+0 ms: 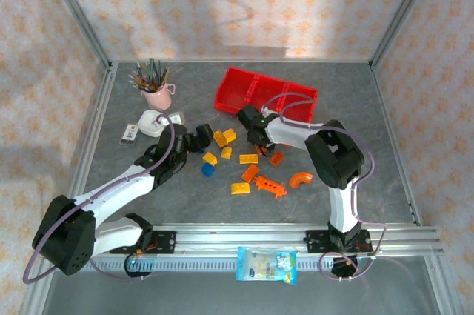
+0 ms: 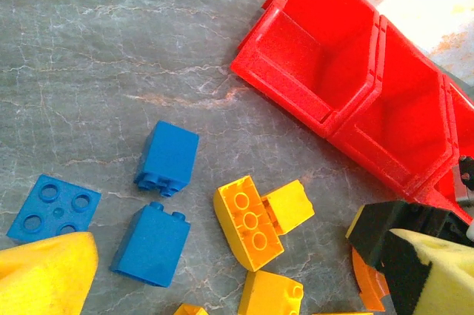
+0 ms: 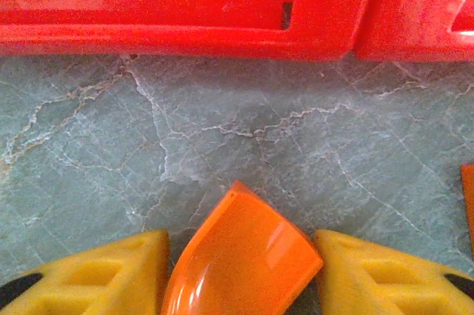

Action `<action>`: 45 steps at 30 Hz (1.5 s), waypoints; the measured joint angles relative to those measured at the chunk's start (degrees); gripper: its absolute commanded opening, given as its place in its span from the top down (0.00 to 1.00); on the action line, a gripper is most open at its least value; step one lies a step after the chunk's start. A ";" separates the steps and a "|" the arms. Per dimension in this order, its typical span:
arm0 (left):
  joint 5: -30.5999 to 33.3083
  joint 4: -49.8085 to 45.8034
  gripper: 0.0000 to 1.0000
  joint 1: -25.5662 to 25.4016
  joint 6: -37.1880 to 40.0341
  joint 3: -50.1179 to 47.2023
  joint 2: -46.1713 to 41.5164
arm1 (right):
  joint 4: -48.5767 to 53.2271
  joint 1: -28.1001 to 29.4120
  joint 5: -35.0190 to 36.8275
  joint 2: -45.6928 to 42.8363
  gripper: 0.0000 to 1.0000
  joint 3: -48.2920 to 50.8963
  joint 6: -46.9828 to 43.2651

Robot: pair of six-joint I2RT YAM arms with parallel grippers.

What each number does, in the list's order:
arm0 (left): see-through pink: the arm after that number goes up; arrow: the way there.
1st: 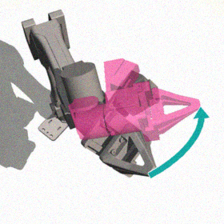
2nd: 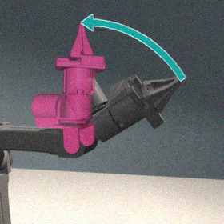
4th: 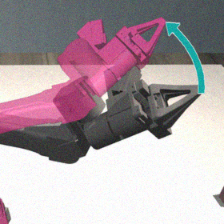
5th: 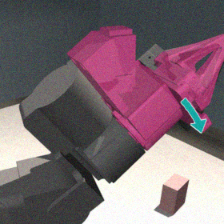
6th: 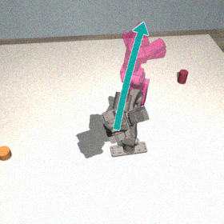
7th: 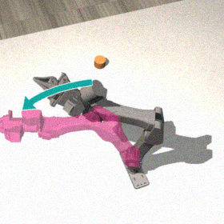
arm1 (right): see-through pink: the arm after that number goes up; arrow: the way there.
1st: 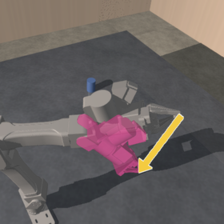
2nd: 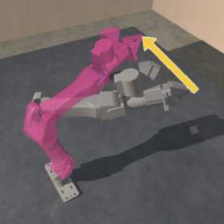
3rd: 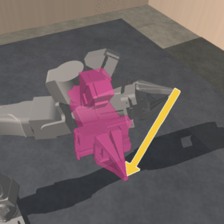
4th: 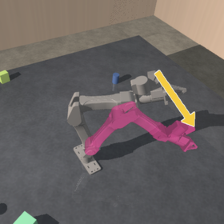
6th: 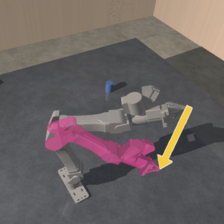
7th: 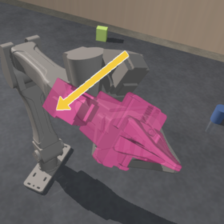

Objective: Sort the legos into containers by color
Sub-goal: Pick up the lego from the center of the table, then place the lego in the container.

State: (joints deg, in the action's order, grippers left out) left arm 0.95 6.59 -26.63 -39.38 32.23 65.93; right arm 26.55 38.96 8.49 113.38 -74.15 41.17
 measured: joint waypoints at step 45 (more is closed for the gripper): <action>-2.38 -6.78 0.01 9.88 2.14 11.45 3.87 | -4.66 -3.69 -2.27 22.56 0.55 -47.34 -18.71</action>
State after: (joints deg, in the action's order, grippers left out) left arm -1.43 -0.19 -16.75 -37.23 43.68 69.80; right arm 21.89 35.27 6.22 135.94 -121.49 22.46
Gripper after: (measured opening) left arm 0.992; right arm 0.420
